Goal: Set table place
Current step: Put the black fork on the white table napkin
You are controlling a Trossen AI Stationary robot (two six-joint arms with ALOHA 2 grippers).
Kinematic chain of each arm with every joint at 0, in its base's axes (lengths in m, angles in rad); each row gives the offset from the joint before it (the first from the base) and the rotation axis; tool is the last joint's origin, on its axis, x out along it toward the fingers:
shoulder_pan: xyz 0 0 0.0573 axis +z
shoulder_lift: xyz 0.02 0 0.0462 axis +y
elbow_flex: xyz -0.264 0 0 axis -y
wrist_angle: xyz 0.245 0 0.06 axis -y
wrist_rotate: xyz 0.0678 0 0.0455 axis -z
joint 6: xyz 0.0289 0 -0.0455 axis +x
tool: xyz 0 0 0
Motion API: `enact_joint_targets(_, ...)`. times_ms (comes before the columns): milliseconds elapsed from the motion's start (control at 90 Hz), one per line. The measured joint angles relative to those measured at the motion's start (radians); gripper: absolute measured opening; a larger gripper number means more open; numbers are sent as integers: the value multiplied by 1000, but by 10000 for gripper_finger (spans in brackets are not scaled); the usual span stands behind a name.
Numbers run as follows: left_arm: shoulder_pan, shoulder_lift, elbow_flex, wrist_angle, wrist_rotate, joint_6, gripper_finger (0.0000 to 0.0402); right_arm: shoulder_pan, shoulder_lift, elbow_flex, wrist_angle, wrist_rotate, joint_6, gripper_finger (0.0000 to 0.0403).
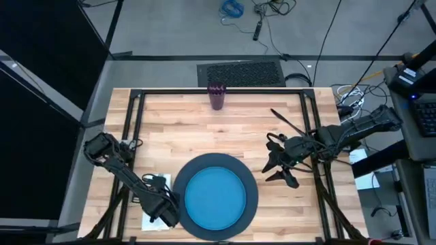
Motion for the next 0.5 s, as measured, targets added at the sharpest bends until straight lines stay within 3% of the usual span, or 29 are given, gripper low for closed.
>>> enact_joint_targets(500,3,64,0,64,-19,3,0,0,0,0,-2,0,0,148)
